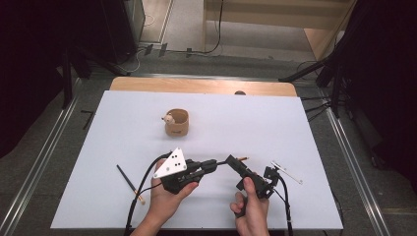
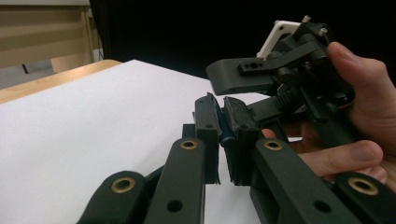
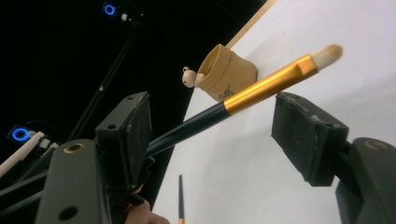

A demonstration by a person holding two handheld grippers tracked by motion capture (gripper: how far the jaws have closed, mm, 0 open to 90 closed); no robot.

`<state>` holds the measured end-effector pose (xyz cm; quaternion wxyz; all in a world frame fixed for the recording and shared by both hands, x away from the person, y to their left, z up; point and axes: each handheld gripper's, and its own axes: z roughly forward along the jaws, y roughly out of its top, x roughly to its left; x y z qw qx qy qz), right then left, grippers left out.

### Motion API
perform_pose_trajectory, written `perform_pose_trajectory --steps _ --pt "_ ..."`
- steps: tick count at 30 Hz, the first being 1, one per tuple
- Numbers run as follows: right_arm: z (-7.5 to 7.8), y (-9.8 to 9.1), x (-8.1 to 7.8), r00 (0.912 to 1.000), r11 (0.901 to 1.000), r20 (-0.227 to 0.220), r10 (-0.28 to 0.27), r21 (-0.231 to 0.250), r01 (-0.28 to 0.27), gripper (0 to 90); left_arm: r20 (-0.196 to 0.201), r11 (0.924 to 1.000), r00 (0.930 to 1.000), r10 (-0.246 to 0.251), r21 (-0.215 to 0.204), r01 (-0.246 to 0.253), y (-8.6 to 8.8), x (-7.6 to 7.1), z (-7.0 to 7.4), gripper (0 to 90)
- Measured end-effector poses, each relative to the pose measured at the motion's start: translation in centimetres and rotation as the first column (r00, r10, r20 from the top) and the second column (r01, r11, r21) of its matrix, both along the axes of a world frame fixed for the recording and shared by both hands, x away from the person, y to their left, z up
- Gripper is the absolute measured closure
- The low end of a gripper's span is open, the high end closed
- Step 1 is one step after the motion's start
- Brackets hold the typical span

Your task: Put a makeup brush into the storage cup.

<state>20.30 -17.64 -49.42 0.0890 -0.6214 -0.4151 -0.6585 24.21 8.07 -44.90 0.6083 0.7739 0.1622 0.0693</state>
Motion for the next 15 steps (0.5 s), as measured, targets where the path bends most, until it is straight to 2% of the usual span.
perform_pose_trajectory --steps 3,7,10,15 --pt "-0.3 -0.1 0.0 1.0000 0.9994 -0.006 -0.005 0.033 0.005 35.9 0.004 1.0000 1.0000 -0.005 0.005 0.005 -0.2 -0.1 -0.1 86.1" --pt "-0.7 -0.4 0.2 1.0000 0.9960 -0.004 -0.003 0.089 0.004 49.5 0.005 0.9997 0.9998 -0.021 0.009 0.021 -0.3 -0.2 -0.2 86.1" --pt "-0.9 -0.5 0.1 0.9995 0.9969 -0.027 -0.017 0.076 0.019 55.8 0.013 0.9994 0.9997 -0.023 0.025 0.022 -0.5 -0.4 -0.2 86.2" --pt "-1.4 -0.7 0.2 0.9999 0.9933 -0.014 -0.004 0.115 0.005 61.6 0.008 0.9994 0.9997 -0.024 0.024 0.024 -0.4 -0.4 -0.4 86.2"
